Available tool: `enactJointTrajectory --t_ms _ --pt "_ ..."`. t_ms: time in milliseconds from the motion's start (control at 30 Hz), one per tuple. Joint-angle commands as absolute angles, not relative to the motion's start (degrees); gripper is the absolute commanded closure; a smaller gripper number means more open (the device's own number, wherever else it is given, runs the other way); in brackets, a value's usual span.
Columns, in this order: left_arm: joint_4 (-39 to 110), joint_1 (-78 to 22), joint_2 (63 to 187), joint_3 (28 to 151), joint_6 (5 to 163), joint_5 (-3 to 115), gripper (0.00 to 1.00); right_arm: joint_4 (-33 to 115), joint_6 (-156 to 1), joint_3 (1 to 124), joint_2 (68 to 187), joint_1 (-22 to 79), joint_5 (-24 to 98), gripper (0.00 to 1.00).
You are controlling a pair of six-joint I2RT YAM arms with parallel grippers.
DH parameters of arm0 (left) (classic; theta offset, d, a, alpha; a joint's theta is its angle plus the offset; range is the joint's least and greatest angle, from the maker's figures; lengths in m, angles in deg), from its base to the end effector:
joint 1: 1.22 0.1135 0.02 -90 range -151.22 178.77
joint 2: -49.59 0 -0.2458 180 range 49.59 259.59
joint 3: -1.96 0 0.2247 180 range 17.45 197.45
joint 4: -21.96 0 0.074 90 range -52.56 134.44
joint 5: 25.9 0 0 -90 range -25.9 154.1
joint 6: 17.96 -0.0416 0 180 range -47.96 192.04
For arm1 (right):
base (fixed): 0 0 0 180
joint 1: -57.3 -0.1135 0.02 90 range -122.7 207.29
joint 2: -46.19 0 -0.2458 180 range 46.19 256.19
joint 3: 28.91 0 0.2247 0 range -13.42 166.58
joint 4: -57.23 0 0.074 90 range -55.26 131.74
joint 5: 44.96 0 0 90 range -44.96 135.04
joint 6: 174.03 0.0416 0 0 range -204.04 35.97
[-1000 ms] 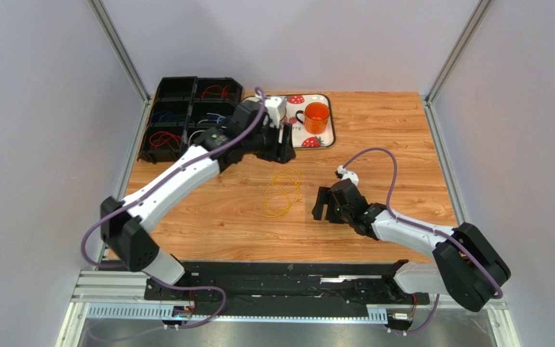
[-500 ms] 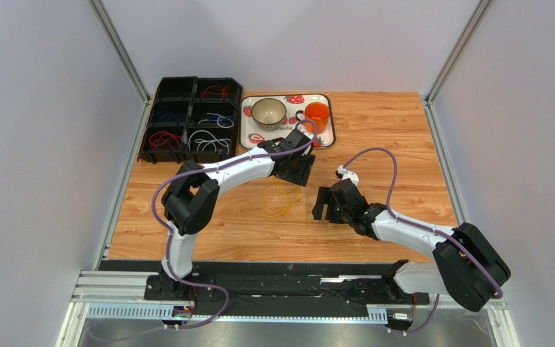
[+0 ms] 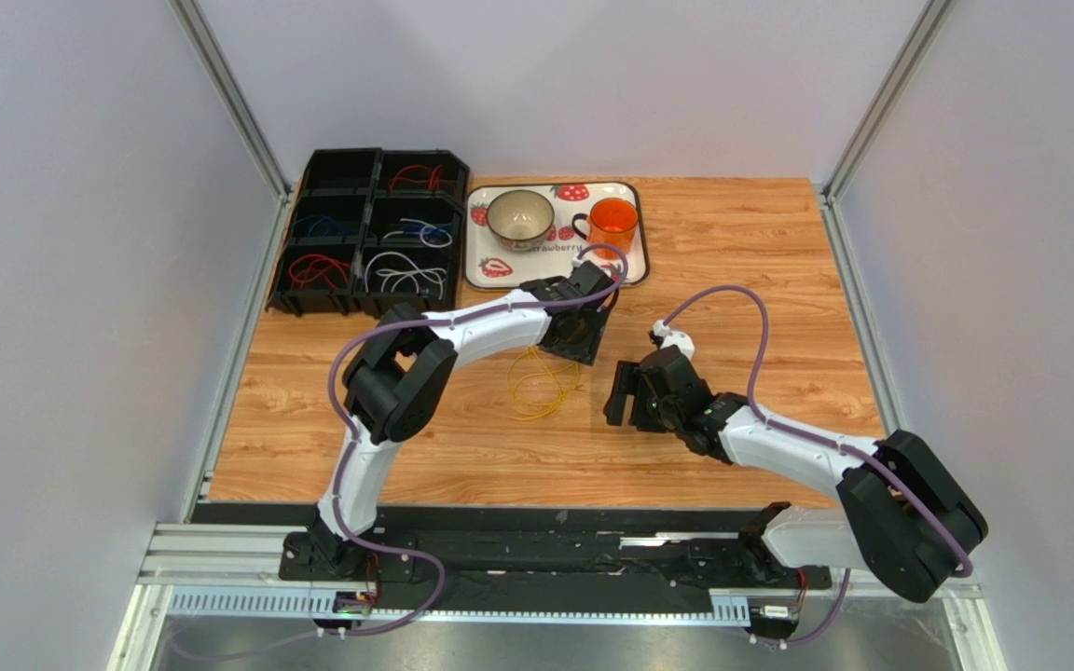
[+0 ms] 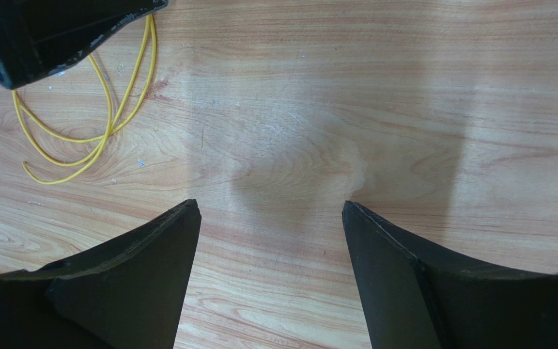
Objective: Untangle the cables
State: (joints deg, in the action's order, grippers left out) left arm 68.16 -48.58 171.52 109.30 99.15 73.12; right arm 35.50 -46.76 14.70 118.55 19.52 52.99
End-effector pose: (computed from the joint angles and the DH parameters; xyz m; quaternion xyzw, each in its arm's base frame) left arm 0.2918 -0.3072 0.1651 0.1501 0.9532 -0.0915 0.2462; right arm 0.1741 0.1277 0.1508 0.0193 0.9389 0.1537 0.3072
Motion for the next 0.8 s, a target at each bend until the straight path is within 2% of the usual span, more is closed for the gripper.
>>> enactJointTrajectory --t_ms 0,100,333,367,400,433,600,767 --pt "69.08 -49.39 173.6 113.25 100.86 75.88 0.47 34.62 -46.51 15.05 120.11 19.68 52.6 0.2" --pt "69.52 -49.56 174.92 113.78 101.48 76.32 0.64 34.62 -46.42 15.05 120.11 19.68 52.6 0.2" --pt "71.19 -51.14 176.68 113.52 103.06 79.48 0.81 34.62 -46.5 15.05 120.28 19.68 52.51 0.2" --pt "71.46 -51.23 176.76 113.25 103.41 79.75 0.85 34.62 -46.51 15.05 120.11 19.68 52.51 0.2" --pt "71.37 -51.41 176.68 112.29 104.11 79.84 0.97 34.62 -46.51 15.05 120.11 19.68 52.6 0.2" --pt "71.37 -51.5 176.76 111.93 104.47 79.84 1.0 34.62 -46.51 15.14 120.11 19.68 52.6 0.2" --pt "70.93 -51.59 173.87 109.74 103.07 76.42 1.0 34.53 -46.51 15.05 120.2 19.68 52.69 0.21" --pt "71.46 -49.31 163.51 107.89 99.38 70.45 1.0 34.62 -46.42 14.88 119.76 19.77 52.86 0.21"
